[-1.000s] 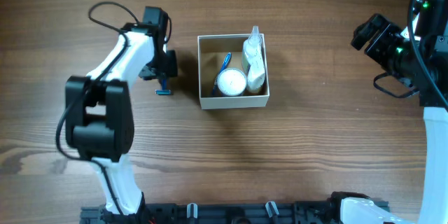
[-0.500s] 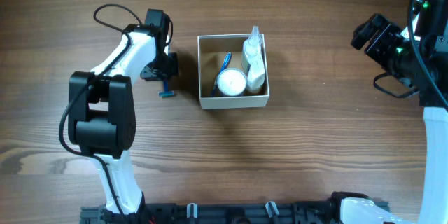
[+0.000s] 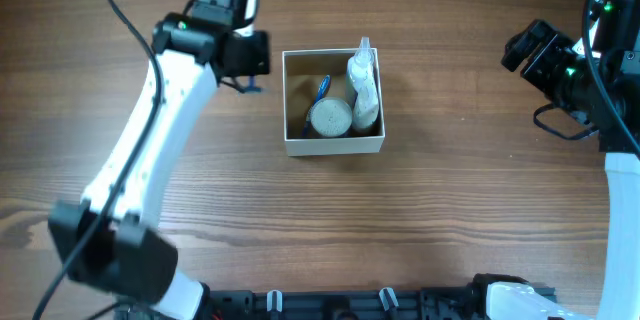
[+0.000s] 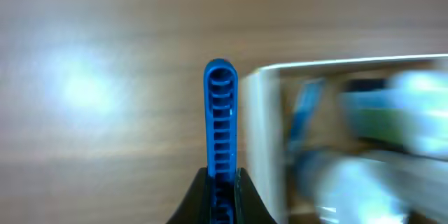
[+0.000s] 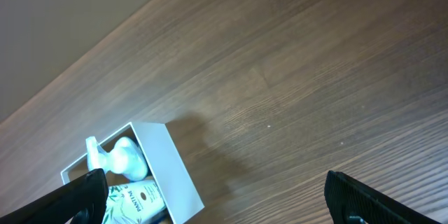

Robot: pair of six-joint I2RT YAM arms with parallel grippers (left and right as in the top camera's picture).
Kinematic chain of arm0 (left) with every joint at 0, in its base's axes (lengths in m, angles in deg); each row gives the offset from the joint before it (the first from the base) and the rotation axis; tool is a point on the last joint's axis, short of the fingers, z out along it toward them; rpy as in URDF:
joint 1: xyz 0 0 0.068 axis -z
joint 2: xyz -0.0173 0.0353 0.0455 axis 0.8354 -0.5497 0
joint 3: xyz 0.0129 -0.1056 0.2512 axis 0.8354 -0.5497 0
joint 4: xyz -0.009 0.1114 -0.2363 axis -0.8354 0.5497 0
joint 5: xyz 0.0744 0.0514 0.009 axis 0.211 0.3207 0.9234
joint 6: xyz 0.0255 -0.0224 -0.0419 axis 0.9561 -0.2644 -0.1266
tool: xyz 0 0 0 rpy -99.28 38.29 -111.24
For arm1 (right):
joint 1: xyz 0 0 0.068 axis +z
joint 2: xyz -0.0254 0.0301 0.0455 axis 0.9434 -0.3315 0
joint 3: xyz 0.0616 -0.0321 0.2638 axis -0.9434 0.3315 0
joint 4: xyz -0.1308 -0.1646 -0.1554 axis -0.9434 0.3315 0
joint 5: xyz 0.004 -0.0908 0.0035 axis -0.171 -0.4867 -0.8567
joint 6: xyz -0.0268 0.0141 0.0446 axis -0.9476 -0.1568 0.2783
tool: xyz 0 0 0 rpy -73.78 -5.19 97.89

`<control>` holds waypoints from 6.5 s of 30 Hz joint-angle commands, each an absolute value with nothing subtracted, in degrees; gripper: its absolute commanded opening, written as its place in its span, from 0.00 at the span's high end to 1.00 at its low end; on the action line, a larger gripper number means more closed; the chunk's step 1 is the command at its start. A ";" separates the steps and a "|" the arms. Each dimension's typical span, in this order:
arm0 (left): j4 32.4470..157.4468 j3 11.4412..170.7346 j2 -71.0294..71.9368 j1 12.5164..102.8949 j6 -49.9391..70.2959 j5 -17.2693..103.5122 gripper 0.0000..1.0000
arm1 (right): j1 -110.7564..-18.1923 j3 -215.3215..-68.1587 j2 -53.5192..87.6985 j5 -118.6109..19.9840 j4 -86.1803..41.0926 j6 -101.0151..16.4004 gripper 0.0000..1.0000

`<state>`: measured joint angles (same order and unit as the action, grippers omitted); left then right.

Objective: Pack container

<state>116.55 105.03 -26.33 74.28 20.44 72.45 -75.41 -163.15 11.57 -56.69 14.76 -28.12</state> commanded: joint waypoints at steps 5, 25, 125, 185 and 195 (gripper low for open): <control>115.77 104.86 -32.01 83.33 17.14 71.75 0.92 | -75.48 -163.52 11.13 -55.97 14.60 -27.53 0.00; 121.58 106.41 -26.99 77.37 15.96 75.47 0.33 | -75.48 -163.52 11.13 -55.97 14.60 -27.51 0.00; 128.73 106.30 -17.31 55.31 15.96 77.22 0.00 | -75.48 -75.98 87.65 -53.85 -30.25 -48.32 0.00; 87.92 19.00 71.94 57.45 12.94 68.83 0.00 | -75.48 -75.98 87.61 -53.85 -30.25 -48.30 0.00; 87.94 19.00 71.94 57.45 12.94 68.83 0.00 | -75.48 -75.98 87.61 -53.85 -30.25 -48.32 0.00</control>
<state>88.14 19.40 71.28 57.76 13.66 69.31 -75.41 -75.83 86.89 -54.74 -30.10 -48.80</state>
